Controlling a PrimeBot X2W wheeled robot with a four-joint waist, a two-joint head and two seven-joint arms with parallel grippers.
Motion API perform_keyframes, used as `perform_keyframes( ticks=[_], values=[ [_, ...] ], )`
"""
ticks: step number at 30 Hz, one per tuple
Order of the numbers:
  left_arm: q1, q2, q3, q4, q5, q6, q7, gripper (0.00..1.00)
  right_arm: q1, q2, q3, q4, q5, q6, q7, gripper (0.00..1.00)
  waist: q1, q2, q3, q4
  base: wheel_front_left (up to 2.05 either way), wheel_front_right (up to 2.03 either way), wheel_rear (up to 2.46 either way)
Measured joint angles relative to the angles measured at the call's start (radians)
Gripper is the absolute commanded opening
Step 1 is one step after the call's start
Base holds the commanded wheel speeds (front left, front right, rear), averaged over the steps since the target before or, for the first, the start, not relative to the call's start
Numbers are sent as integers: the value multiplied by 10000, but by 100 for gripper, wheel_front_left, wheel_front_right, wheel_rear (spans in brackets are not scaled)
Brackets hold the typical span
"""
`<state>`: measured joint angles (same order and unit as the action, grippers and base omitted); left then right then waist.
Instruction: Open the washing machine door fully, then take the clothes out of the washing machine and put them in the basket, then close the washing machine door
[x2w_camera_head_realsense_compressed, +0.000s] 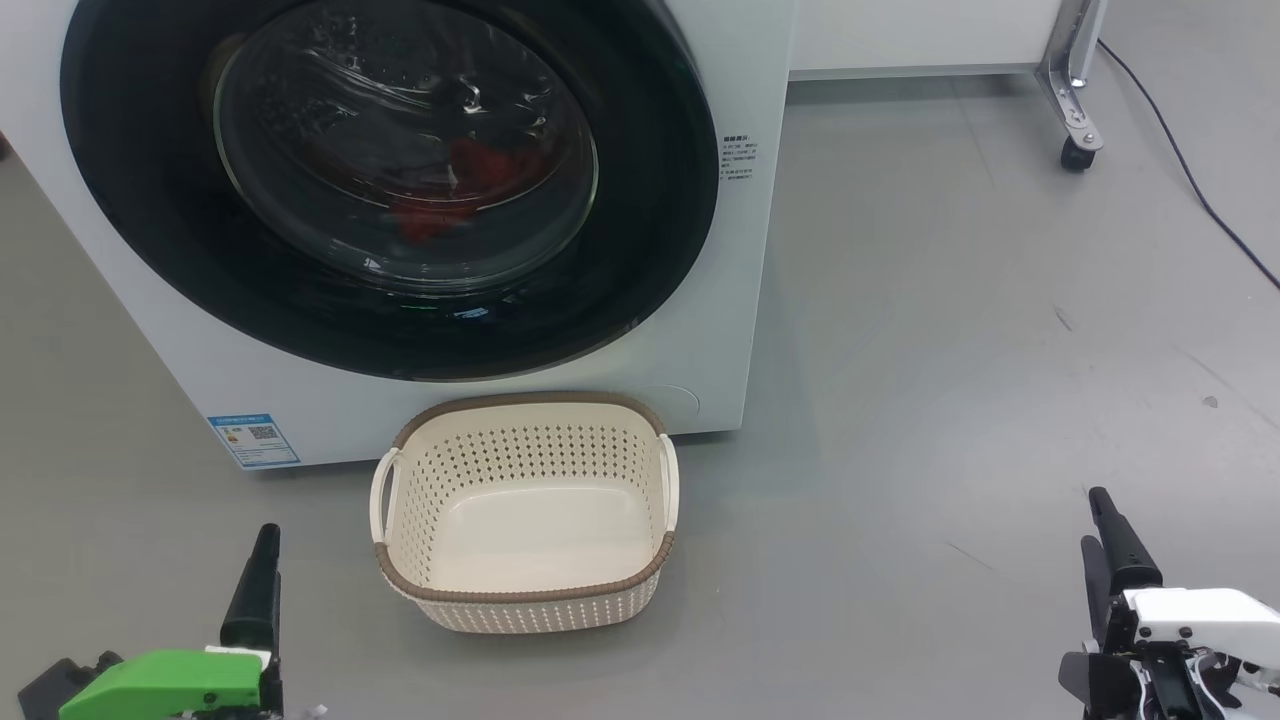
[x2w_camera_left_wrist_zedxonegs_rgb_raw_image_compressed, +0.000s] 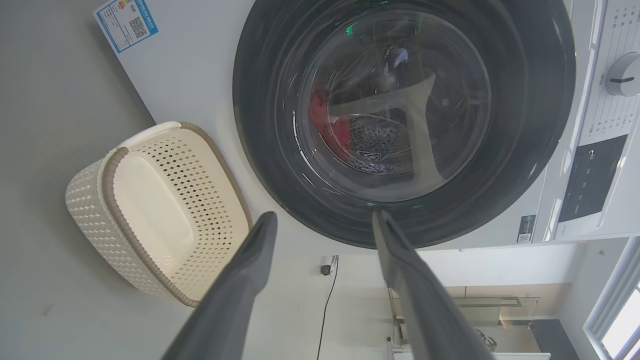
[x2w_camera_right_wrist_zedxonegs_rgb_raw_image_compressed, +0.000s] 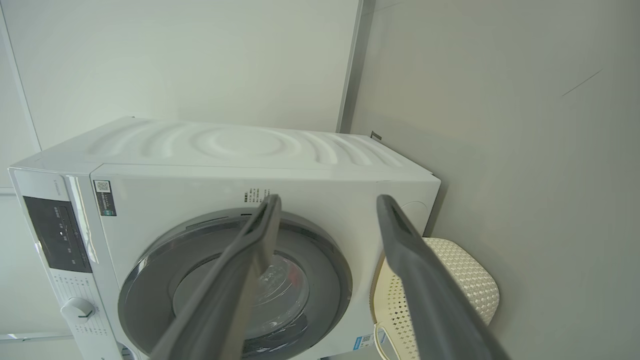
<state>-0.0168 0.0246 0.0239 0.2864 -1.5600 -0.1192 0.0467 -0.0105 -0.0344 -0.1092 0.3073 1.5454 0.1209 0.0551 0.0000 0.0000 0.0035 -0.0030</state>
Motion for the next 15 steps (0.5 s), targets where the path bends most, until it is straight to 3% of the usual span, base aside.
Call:
perform_keyframes(
  ticks=[15],
  values=[
    [-201, 606, -531, -274, 2550, 100, -721, 100, -42, -840, 629, -198, -2614, -96, -794, 100, 0, 0, -4, 1, 0, 0, 0]
  ],
)
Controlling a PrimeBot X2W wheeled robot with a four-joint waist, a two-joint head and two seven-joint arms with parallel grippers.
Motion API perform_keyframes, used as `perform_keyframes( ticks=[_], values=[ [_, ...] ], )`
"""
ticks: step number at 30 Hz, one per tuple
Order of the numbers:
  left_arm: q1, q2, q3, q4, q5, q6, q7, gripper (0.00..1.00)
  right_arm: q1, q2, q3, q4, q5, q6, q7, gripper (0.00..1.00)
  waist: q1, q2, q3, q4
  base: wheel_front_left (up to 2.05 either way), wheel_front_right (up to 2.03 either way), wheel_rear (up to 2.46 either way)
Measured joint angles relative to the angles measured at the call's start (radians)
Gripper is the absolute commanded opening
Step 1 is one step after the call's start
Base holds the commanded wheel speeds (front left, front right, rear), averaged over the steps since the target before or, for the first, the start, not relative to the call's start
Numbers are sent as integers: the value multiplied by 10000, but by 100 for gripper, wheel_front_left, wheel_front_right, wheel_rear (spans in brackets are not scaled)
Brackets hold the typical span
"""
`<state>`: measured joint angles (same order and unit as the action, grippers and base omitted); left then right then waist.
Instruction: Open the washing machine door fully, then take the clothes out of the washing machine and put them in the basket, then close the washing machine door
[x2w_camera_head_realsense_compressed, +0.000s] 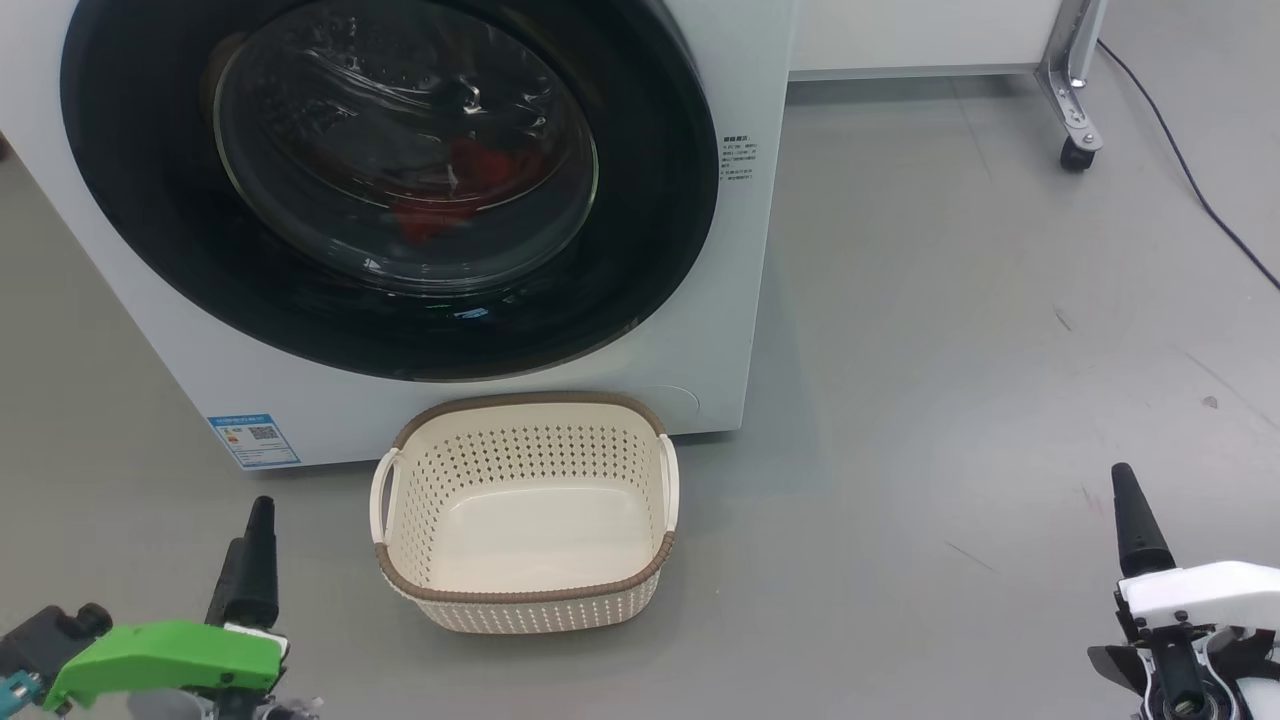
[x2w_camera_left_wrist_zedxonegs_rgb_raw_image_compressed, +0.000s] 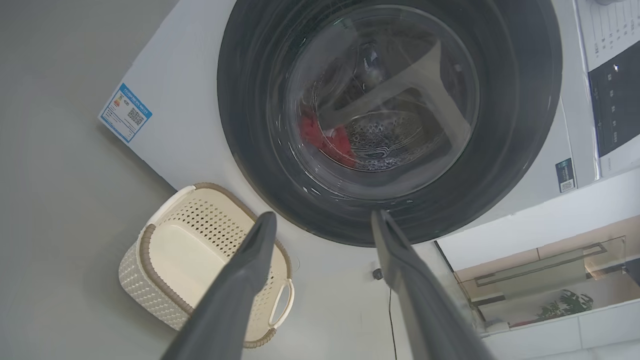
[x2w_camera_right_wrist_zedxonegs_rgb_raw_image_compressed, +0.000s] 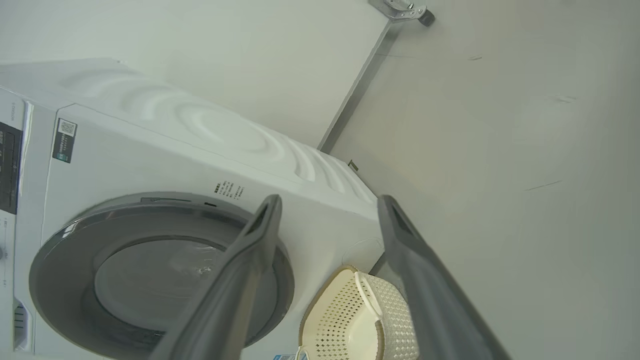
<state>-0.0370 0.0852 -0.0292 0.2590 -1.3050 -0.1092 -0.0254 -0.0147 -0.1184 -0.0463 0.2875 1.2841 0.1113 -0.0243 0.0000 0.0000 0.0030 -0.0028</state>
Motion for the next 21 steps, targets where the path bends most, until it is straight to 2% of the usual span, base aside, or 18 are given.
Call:
perform_keyframes(
  ticks=[3, 7, 21],
  values=[
    [-33, 59, -134, -69, 591, 102, -107, 100, -45, -176, 207, -77, -646, -12, -98, 100, 0, 0, -5, 2, 0, 0, 0],
    [-36, 253, -408, -94, 1547, 291, -209, 100, -63, -341, 541, -127, -1490, -190, -234, 100, 0, 0, -17, 4, 0, 0, 0],
    [-35, 353, -1093, -291, 4102, 838, -723, 100, -54, -485, 1438, -130, -3735, -627, -696, 100, 0, 0, -76, 14, 0, 0, 0]
  ],
)
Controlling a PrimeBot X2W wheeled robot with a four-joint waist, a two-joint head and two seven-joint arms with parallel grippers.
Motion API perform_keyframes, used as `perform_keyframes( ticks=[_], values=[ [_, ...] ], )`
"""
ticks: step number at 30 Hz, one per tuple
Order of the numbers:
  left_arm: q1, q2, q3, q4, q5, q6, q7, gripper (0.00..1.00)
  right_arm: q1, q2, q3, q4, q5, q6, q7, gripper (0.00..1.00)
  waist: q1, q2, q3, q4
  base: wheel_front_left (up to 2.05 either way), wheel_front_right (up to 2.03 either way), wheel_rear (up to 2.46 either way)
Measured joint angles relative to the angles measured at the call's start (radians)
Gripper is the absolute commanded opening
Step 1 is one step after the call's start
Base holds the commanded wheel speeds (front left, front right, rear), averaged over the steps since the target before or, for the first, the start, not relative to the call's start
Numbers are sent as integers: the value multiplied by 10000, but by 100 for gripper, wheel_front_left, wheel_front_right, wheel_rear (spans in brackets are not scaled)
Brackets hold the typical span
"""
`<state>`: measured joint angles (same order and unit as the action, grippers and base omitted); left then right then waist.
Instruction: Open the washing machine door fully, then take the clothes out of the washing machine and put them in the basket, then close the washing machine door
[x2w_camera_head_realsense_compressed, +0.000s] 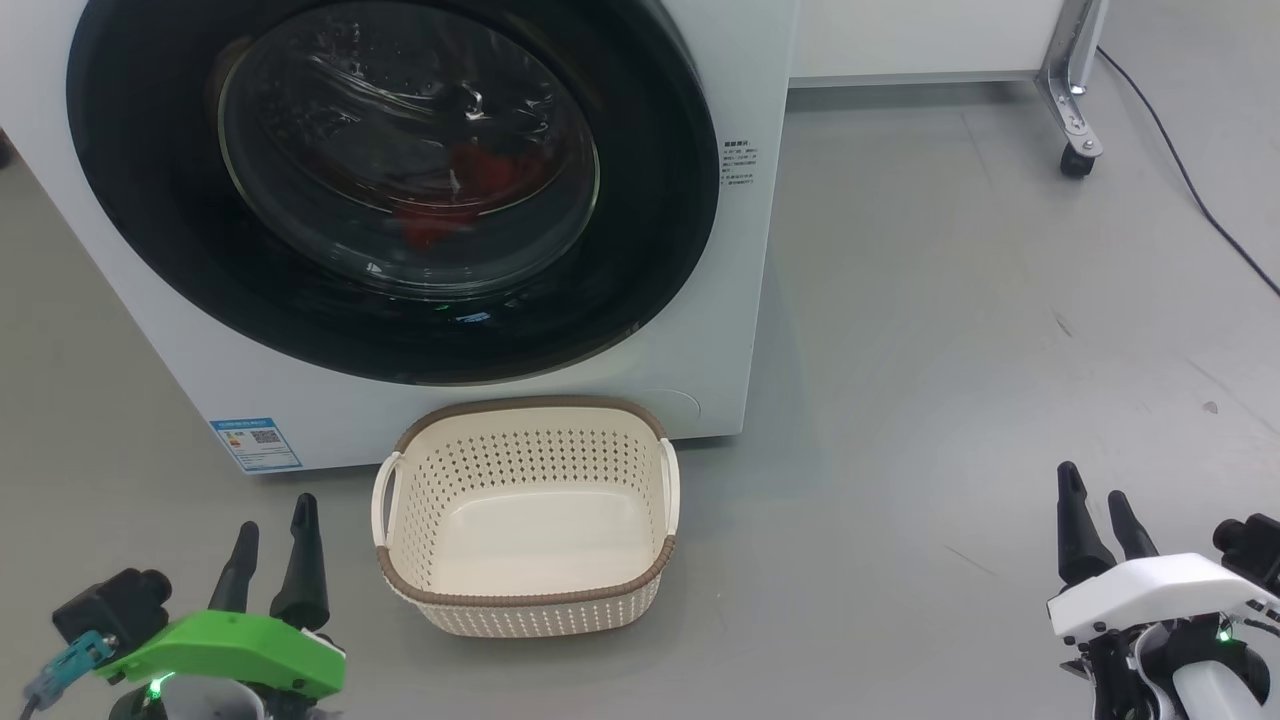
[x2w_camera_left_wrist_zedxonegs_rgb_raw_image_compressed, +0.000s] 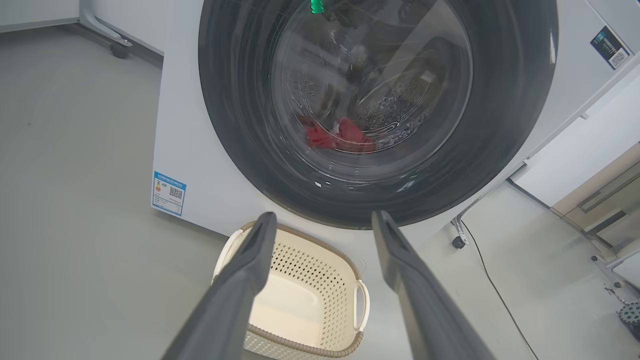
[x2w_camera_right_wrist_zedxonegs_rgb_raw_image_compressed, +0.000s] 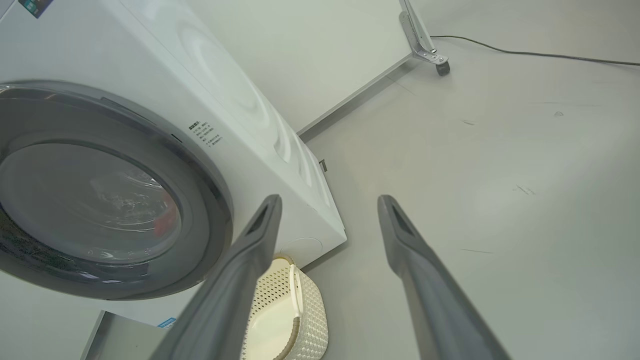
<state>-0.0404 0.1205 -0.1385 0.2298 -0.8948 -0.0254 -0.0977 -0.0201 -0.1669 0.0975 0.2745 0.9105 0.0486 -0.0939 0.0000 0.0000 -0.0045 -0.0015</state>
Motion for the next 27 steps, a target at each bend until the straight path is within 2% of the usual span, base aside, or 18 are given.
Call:
perform_keyframes(
  ticks=[16, 27],
  values=[
    [24, -10, -606, -21, 2144, 395, -545, 100, 2, -136, 692, -58, -2105, -422, -562, 100, 0, 0, -41, 13, 0, 0, 0],
    [35, -12, -924, 79, 3582, 646, -909, 100, 22, -155, 1250, -155, -3603, -523, -895, 100, 0, 0, -56, 48, 0, 0, 0]
  ],
)
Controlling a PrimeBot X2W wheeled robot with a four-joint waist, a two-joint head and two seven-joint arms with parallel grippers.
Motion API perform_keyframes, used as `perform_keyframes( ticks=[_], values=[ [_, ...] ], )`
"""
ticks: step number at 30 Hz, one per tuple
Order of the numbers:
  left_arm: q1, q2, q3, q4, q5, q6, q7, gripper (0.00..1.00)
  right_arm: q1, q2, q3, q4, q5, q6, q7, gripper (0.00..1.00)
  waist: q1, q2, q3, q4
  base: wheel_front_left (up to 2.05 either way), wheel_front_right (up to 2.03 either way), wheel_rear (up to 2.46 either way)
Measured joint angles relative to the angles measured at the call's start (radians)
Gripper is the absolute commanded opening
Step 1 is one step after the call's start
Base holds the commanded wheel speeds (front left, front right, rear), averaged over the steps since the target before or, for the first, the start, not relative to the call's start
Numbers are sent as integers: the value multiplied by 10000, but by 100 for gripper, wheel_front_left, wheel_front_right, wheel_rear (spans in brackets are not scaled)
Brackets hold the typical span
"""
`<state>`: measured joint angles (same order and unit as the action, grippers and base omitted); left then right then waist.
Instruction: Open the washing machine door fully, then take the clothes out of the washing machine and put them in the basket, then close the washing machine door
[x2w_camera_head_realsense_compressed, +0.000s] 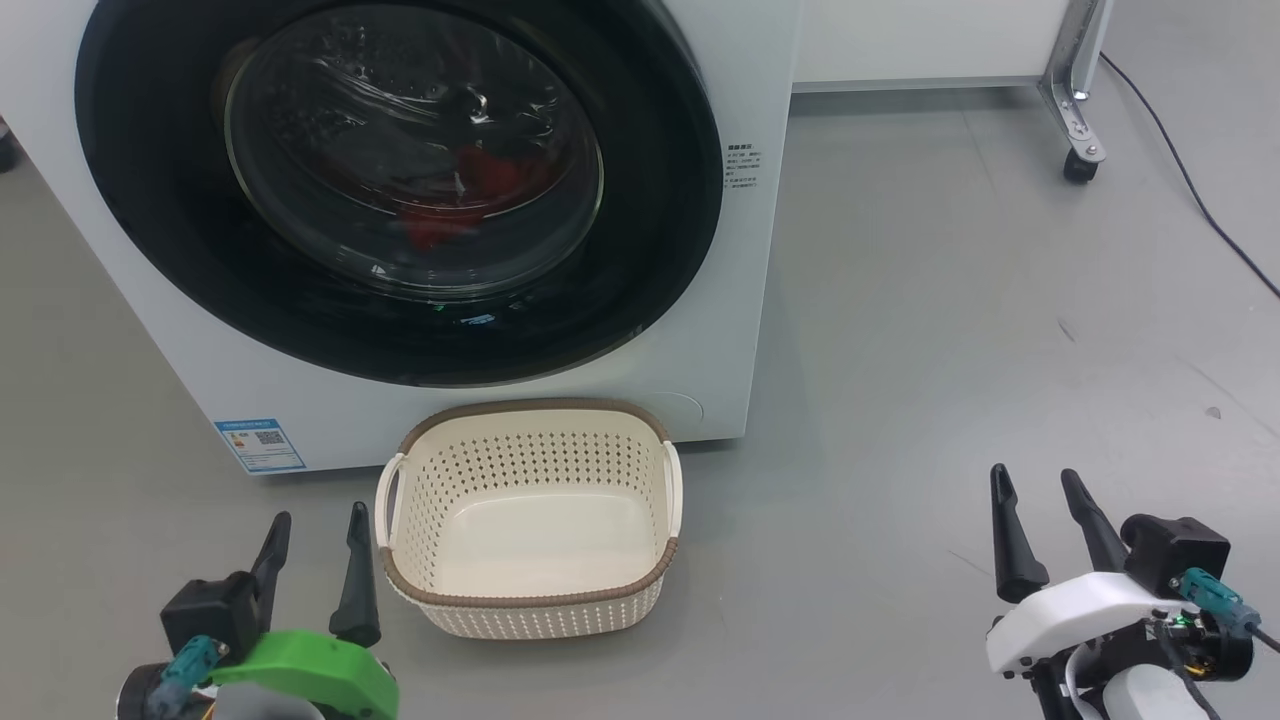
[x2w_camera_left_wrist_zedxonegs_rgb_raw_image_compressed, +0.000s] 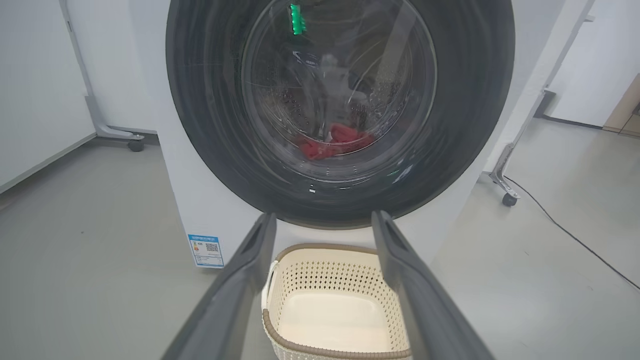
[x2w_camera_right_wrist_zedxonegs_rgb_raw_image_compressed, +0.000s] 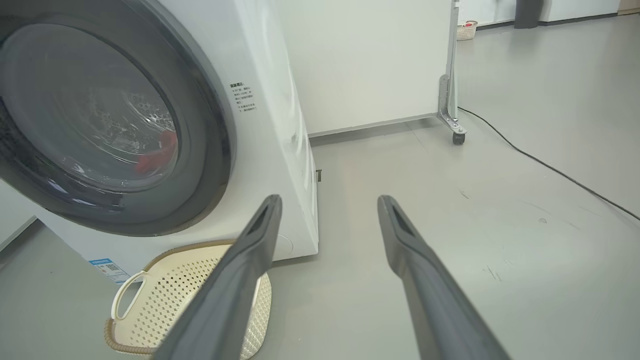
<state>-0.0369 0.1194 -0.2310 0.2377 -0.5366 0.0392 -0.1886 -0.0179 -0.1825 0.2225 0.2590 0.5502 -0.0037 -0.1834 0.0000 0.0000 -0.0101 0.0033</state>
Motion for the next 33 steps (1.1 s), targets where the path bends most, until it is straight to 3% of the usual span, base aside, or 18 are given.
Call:
perform_keyframes(
  ticks=[10, 16, 33],
  values=[
    [9, -13, -303, 84, 1289, 186, -343, 100, 24, -12, 479, -113, -1323, -96, -397, 100, 0, 0, -2, 29, 0, 0, 0],
    [11, -31, -357, 180, 2079, 351, -614, 100, 39, -29, 529, -217, -2100, -343, -614, 100, 0, 0, 5, 47, 0, 0, 0],
    [12, -94, -199, 454, 2125, 362, -633, 100, 205, 86, 136, -232, -2171, -433, -614, 100, 0, 0, 3, 71, 0, 0, 0]
  ],
)
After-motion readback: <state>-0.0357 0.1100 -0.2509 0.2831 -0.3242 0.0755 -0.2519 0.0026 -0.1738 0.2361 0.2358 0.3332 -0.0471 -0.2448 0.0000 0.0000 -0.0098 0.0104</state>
